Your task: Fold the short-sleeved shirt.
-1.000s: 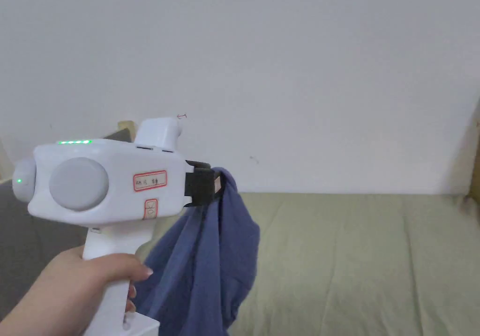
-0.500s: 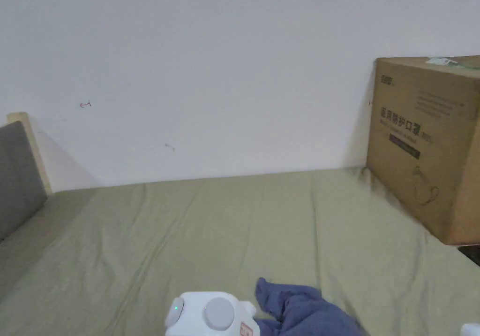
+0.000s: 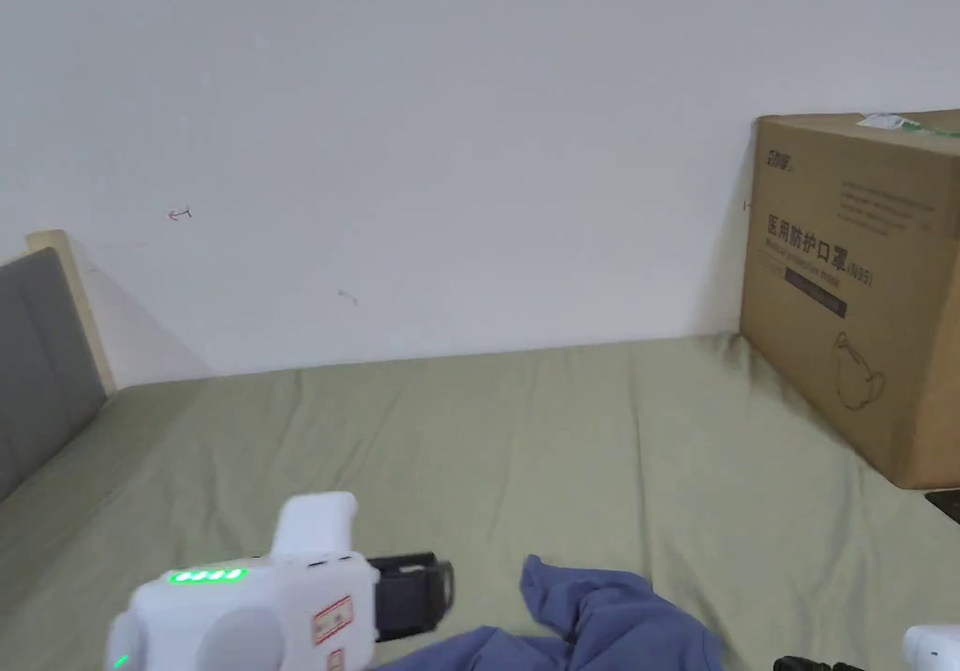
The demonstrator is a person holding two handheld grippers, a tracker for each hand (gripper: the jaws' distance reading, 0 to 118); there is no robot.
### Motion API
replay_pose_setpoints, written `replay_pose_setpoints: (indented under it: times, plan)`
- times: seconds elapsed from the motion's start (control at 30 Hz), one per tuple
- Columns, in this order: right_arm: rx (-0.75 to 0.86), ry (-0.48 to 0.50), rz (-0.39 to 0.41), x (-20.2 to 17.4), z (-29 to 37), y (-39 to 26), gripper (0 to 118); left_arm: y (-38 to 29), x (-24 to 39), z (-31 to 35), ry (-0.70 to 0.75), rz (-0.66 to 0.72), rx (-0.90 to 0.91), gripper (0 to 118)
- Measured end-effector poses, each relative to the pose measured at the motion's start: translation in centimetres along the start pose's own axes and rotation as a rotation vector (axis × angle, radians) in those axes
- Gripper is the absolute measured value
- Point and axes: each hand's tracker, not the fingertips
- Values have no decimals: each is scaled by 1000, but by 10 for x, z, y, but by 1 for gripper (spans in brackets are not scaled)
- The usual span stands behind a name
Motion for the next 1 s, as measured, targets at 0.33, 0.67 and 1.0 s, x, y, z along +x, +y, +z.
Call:
replay_pose_setpoints:
  times: [0.33, 0.67, 1.0]
  plan:
    - [367, -101, 56, -38, 13, 7, 1, -79, -7, 91, 258, -53, 343, 0]
    - [324, -77, 71, -50, 14, 18, 1, -65, -6, 92, 231, 33, 321, 0]
    - [148, 14, 37, -39, -12, 9, 1, -18, -124, -91, 220, 244, -437, 94]
